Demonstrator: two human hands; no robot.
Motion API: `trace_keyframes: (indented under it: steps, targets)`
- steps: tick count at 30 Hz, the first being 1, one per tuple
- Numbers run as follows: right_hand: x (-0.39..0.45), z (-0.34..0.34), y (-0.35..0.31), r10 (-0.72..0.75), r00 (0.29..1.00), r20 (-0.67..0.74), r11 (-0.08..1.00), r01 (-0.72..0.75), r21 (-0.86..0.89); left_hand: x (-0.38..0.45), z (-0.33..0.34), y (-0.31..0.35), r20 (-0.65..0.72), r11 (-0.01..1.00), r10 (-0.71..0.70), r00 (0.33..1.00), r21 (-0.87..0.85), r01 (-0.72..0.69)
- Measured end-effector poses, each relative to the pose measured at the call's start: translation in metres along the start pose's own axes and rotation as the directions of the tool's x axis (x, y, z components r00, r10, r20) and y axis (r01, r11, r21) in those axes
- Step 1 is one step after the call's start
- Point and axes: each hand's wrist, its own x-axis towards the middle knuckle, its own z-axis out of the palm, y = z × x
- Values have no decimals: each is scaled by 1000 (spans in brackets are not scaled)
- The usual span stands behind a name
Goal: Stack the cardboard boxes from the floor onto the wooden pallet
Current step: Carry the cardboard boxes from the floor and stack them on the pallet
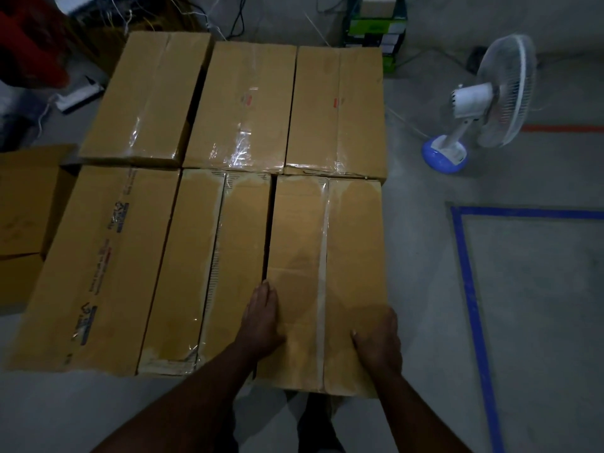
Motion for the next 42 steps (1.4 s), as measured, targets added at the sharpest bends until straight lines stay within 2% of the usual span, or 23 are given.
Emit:
trace_keyframes:
  steps: [3, 5, 9, 13, 21, 25, 29, 32, 37, 40, 42]
  targets:
    - [-3, -4, -6, -159, 986, -49, 985, 156, -74, -8, -4, 6, -46, 988, -17, 999, -157, 10]
    - [-5, -10, -13, -220, 975, -14, 974, 219, -54, -20, -5, 12, -90, 961, -36, 995, -277, 10]
    - [-20, -34, -28, -319, 946, 48, 945, 314, 98, -64, -11, 31, -195, 896, -92, 977, -444, -4]
    - [-46, -60, -30, -444, 892, 79, 887, 425, 181, -111, -20, 50, -285, 859, -113, 952, -509, -50]
    - [-92, -108, -14, -523, 847, 97, 797, 445, 409, -166, -20, 103, -418, 804, -158, 894, -581, -130]
    - [-103, -141, 21, -583, 802, 130, 773, 498, 394, -199, 17, 147, -470, 730, -227, 853, -662, -171]
    - [-107, -177, 45, -605, 771, 200, 766, 494, 411, -229, 50, 186, -442, 672, -273, 855, -723, -160]
    - [-86, -209, 42, -615, 756, 225, 756, 483, 443, -224, 46, 214, -473, 672, -307, 826, -722, -164]
    - [-14, -270, 30, -666, 681, 305, 722, 486, 493, -177, 34, 281, -510, 683, -355, 783, -713, -155]
    - [52, -323, 26, -687, 613, 390, 725, 537, 432, -130, 33, 342, -482, 651, -388, 786, -747, -136]
    - [93, -360, 23, -707, 586, 396, 707, 605, 367, -99, 28, 383, -469, 641, -389, 793, -756, -132]
